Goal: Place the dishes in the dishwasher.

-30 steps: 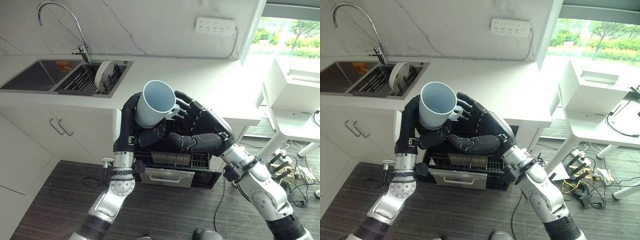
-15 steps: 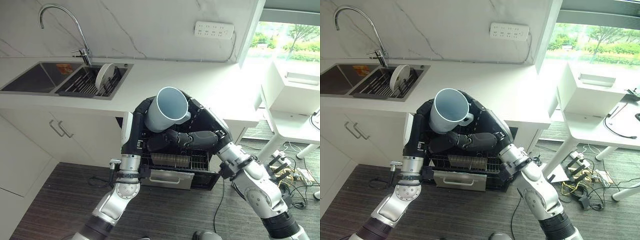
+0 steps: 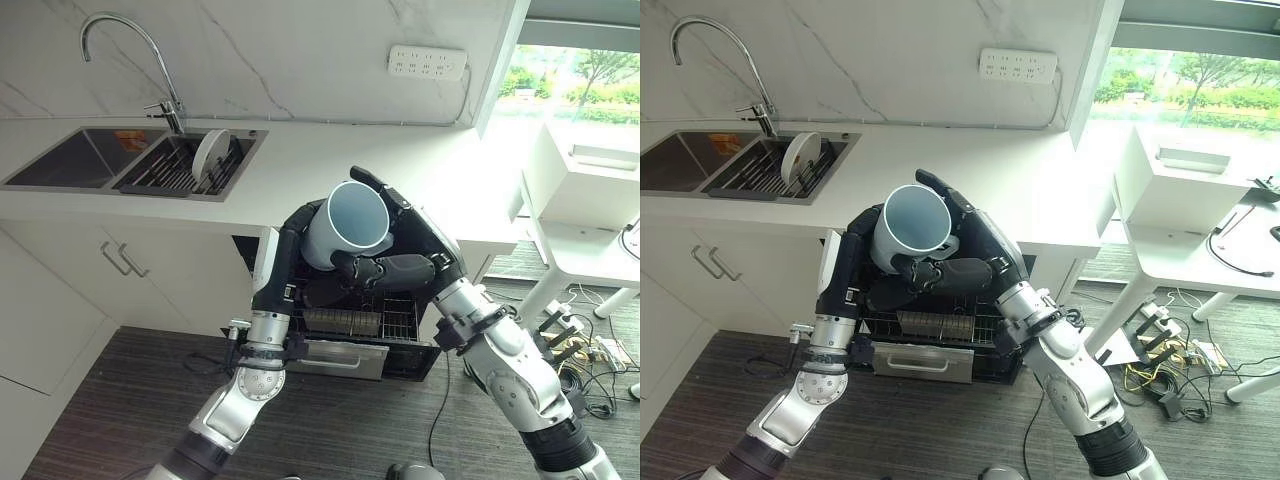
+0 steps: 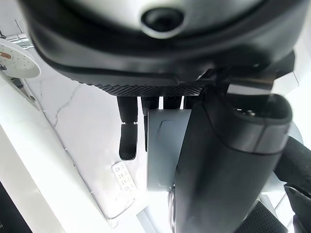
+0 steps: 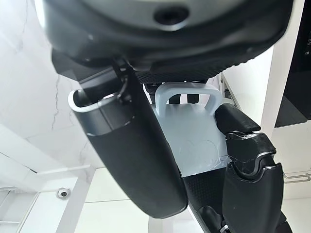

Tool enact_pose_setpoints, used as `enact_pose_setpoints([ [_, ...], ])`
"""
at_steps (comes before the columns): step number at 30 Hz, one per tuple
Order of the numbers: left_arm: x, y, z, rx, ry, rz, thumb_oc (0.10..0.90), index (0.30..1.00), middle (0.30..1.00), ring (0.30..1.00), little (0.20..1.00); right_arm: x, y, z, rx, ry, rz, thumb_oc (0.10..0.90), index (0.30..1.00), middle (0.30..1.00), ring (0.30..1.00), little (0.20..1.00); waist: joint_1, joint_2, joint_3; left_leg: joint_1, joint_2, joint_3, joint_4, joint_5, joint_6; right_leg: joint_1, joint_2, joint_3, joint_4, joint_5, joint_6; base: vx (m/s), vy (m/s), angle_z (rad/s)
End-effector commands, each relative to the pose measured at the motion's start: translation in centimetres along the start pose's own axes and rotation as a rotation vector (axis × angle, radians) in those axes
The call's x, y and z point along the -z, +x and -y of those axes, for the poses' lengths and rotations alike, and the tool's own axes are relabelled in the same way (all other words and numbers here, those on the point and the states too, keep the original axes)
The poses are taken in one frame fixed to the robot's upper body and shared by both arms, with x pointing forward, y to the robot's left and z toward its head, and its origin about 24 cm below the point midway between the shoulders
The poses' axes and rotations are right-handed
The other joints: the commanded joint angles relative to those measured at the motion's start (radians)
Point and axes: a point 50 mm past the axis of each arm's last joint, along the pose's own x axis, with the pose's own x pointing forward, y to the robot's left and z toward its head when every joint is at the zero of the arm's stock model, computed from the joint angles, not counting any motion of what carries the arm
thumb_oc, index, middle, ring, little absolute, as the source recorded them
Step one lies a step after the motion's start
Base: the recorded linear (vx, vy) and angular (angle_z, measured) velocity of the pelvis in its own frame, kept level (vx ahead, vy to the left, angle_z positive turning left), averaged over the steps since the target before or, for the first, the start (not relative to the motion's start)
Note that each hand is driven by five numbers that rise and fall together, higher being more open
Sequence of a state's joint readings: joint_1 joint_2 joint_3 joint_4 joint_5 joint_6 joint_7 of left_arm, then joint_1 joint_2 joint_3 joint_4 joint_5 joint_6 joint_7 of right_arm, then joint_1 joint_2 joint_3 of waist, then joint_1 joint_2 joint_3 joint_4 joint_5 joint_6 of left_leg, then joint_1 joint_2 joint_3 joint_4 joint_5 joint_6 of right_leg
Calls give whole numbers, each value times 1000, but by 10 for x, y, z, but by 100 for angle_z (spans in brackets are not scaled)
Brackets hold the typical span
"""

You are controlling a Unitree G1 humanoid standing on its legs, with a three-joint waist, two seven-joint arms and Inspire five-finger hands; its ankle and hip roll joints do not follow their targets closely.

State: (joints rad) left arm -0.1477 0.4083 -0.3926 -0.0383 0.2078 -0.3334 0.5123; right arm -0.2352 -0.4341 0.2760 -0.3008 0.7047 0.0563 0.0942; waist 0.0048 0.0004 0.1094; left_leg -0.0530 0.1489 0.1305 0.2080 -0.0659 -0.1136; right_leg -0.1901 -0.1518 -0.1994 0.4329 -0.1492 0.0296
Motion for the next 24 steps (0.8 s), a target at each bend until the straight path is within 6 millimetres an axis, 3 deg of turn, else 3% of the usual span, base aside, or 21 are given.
enact_pose_setpoints([
  [1, -43, 40, -1, -22, -43, 291, 400, 300, 300, 300, 300, -58, 26, -23, -106, -66, 336, 800, 900, 900, 900, 900, -2, -36, -41, 4, -29, -2, 92, -196, 64, 130, -12, 22, -133, -36, 96, 0, 0, 0],
  [13, -47, 40, 0, -7, -54, 305, 400, 300, 300, 300, 300, -55, 29, -27, -125, -107, 301, 800, 900, 900, 900, 900, 5, -37, -38, -2, -28, -4, 92, -189, 62, 131, -14, 15, -133, -37, 95, 0, 0, 0],
  [14, -48, 40, 0, -2, -50, 307, 400, 300, 300, 300, 300, -54, 29, -28, -136, -112, 298, 557, 535, 535, 535, 535, 4, -37, -38, -2, -27, -4, 92, -189, 62, 131, -14, 14, -133, -37, 96, 0, 0, 0],
  [16, -47, 40, 0, 0, -48, 306, 400, 300, 300, 300, 300, -56, 29, -27, -140, -113, 303, 400, 300, 300, 300, 300, 4, -37, -38, -2, -28, -3, 92, -189, 62, 132, -13, 15, -133, -38, 95, 0, 0, 0],
  [24, -46, 40, 2, 14, -45, 300, 400, 300, 300, 300, 300, -58, 30, -29, -140, -119, 320, 400, 300, 300, 300, 300, 2, -33, -38, -1, -28, -2, 92, -189, 63, 132, -12, 16, -133, -38, 94, 0, 0, 0],
])
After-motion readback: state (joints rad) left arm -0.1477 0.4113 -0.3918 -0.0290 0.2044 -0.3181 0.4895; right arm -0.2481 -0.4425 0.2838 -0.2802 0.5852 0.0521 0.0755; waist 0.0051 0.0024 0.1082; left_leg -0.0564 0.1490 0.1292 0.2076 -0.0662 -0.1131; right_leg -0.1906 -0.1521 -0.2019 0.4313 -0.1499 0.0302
